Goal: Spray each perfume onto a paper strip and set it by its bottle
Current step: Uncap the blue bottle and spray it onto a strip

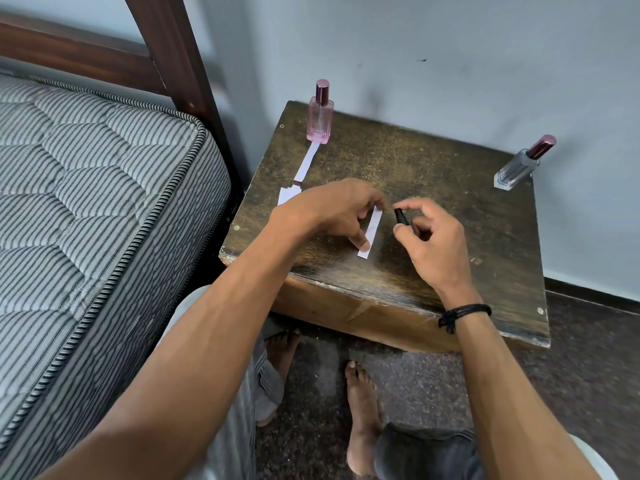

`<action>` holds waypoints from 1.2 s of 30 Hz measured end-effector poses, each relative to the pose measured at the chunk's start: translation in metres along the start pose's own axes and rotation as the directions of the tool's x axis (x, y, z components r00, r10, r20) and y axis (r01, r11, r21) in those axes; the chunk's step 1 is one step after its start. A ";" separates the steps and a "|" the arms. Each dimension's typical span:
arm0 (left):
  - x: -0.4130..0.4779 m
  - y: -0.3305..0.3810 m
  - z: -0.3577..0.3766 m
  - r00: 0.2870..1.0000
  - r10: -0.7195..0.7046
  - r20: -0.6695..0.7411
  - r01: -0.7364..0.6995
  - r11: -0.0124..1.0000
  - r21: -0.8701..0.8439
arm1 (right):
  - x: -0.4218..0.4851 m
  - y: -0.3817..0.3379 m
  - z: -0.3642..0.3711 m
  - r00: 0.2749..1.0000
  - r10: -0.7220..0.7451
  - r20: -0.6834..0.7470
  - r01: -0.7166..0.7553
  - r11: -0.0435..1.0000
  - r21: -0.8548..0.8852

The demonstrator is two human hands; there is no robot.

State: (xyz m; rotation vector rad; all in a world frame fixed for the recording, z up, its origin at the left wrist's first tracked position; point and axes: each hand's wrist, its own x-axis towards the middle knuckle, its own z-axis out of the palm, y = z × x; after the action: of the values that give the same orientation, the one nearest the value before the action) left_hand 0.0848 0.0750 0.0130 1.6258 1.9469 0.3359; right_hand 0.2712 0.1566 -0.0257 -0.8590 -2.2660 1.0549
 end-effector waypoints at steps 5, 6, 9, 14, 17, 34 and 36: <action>0.001 0.001 0.002 1.000 -0.011 -0.018 0.011 1.000 0.002 | 0.001 0.002 0.001 1.000 -0.008 -0.011 0.008 1.000 0.010; 0.001 0.001 0.002 1.000 -0.011 -0.020 0.011 1.000 0.006 | 0.002 0.002 0.001 1.000 -0.011 -0.011 0.011 1.000 0.011; 0.002 0.002 0.002 1.000 -0.011 -0.021 0.011 1.000 0.008 | 0.002 0.003 0.002 1.000 -0.014 -0.010 0.014 1.000 0.015; 0.001 0.003 0.001 1.000 -0.011 -0.020 0.011 1.000 0.027 | 0.002 0.002 0.002 1.000 -0.018 -0.005 0.018 1.000 0.015; -0.001 0.004 0.000 1.000 -0.013 -0.018 0.013 0.999 0.029 | 0.002 0.002 0.002 1.000 -0.021 -0.005 0.021 1.000 0.010; -0.007 0.001 -0.014 0.997 -0.007 -0.075 -0.005 0.987 -0.163 | 0.003 0.005 0.001 0.999 -0.048 -0.019 0.050 0.993 0.104; -0.010 -0.006 -0.023 0.983 -0.029 -0.183 -0.007 0.981 -0.196 | 0.002 0.005 0.001 0.998 -0.051 -0.021 0.053 0.991 0.121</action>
State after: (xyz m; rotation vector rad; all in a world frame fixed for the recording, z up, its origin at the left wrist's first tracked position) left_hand 0.0674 0.0678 0.0305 1.5006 1.9861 0.6750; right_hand 0.2706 0.1604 -0.0299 -0.7528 -2.1724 1.1437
